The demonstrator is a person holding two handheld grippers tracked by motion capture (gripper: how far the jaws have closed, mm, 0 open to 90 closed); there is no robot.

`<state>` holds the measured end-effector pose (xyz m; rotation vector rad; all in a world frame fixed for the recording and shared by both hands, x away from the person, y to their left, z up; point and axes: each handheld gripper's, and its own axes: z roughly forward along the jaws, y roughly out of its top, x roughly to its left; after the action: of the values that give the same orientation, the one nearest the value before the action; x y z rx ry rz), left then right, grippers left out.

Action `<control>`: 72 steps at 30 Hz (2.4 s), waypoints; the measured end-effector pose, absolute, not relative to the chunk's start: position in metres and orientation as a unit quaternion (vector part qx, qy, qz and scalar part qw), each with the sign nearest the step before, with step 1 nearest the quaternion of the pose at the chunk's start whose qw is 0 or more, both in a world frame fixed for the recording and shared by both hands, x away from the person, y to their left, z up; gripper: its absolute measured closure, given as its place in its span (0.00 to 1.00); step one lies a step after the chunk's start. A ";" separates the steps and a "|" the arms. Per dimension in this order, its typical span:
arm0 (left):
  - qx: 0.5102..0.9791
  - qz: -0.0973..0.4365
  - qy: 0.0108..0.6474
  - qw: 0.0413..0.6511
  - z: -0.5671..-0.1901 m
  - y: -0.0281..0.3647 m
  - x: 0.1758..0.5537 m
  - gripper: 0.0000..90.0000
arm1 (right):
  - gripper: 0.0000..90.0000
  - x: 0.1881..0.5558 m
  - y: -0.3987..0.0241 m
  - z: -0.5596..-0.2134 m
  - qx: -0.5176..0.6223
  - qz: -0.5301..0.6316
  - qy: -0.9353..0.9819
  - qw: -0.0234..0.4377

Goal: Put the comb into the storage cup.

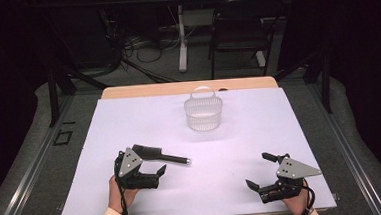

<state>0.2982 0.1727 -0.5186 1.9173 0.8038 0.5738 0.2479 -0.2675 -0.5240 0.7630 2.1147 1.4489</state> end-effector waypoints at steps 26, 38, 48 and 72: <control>0.802 0.208 0.346 0.441 -0.520 0.138 0.324 0.00 | 0.00 0.248 -0.267 -0.524 0.278 0.527 0.769 0.231; 0.813 0.197 0.348 0.424 -0.525 0.114 0.336 0.16 | 0.00 0.249 -0.267 -0.525 0.277 0.526 0.770 0.230; 0.825 0.166 0.335 0.424 -0.532 0.097 0.344 0.49 | 0.00 0.249 -0.267 -0.524 0.276 0.524 0.772 0.231; 0.841 0.118 0.330 0.411 -0.546 0.081 0.356 1.00 | 0.00 0.248 -0.266 -0.524 0.274 0.524 0.774 0.229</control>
<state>0.3557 0.0813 -0.5461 2.1176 0.8301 0.2968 0.2485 -0.2661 -0.5245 0.7529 2.1293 1.4416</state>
